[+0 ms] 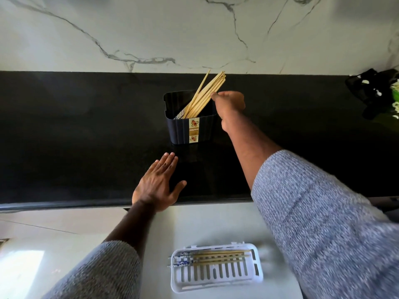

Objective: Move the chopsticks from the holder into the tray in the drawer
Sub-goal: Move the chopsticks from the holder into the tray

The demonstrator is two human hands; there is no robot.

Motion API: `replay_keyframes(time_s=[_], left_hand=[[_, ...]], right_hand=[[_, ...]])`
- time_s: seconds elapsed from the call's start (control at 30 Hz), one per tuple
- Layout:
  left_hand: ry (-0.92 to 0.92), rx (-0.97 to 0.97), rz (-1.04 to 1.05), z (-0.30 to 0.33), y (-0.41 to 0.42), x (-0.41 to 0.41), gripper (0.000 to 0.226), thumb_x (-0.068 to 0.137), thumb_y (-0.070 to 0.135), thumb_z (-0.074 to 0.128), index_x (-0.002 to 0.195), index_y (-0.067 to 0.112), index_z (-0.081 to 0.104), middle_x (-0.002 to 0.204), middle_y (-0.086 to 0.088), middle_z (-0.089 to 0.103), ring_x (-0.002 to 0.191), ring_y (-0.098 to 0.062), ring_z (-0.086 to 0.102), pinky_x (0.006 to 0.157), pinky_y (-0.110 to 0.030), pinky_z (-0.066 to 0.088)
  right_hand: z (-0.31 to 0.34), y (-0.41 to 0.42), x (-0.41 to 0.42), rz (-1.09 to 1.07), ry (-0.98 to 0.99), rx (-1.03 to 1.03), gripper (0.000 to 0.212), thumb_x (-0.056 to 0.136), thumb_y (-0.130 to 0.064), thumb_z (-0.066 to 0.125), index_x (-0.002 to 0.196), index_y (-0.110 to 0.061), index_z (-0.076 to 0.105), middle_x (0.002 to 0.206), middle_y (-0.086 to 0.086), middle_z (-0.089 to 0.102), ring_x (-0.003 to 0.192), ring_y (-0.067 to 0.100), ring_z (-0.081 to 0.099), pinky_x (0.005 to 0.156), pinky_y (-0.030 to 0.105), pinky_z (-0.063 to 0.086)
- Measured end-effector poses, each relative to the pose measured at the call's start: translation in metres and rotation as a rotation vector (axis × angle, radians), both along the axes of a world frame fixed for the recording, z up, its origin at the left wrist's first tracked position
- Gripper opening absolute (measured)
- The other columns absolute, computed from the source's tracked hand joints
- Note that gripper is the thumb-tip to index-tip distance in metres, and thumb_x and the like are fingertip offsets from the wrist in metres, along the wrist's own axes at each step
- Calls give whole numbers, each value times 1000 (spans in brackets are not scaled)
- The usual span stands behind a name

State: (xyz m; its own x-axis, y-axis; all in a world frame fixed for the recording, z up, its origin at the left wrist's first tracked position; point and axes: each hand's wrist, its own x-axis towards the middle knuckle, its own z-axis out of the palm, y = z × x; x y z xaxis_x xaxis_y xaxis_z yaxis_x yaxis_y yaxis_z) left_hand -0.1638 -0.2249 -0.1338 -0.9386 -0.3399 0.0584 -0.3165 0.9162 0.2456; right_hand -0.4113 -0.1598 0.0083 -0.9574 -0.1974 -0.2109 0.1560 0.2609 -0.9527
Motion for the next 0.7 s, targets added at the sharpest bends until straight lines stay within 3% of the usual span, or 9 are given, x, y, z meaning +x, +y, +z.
replay_keyframes(time_s=[0.07,0.2,0.37,0.47,0.6,0.7], left_hand=[[-4,1,0,0,0,1,84,94,69,19,159,17,10,166,0,4,153,-11,-3,125,-31,1],[7,10,0,2,0,1,83,94,68,22,159,18,12,166,1,4,153,-10,-4,125,-31,2],[19,17,1,4,1,2,82,95,67,25,159,16,14,166,1,6,153,-10,-3,125,-31,3],[19,21,2,5,2,3,83,95,68,24,159,17,14,166,1,7,153,-9,-3,125,-31,3],[15,21,6,6,2,3,83,94,69,22,159,19,12,166,2,3,153,-8,-5,125,-31,2],[13,26,2,6,2,3,83,94,69,21,159,19,11,166,3,2,152,-7,-7,124,-29,-1]], right_hand=[[5,-4,-2,-4,-104,8,29,89,-21,75,115,-7,71,112,8,72,100,20,68,46,17,37],[6,-10,-6,-13,-169,35,36,87,-26,78,117,-9,70,115,8,71,95,20,67,44,20,36],[3,-13,-7,14,-149,-11,21,87,-25,77,102,-11,72,82,-3,67,65,3,56,45,15,37],[0,-15,-6,0,-70,-29,12,88,-21,76,88,-10,72,77,-3,68,63,0,58,42,10,39],[2,-17,-7,-7,-62,-70,11,88,-18,76,89,-8,72,72,-5,66,62,1,60,37,7,38],[3,-16,-6,-19,-97,-82,13,88,-18,76,96,-10,71,72,-6,62,61,-2,54,42,9,37]])
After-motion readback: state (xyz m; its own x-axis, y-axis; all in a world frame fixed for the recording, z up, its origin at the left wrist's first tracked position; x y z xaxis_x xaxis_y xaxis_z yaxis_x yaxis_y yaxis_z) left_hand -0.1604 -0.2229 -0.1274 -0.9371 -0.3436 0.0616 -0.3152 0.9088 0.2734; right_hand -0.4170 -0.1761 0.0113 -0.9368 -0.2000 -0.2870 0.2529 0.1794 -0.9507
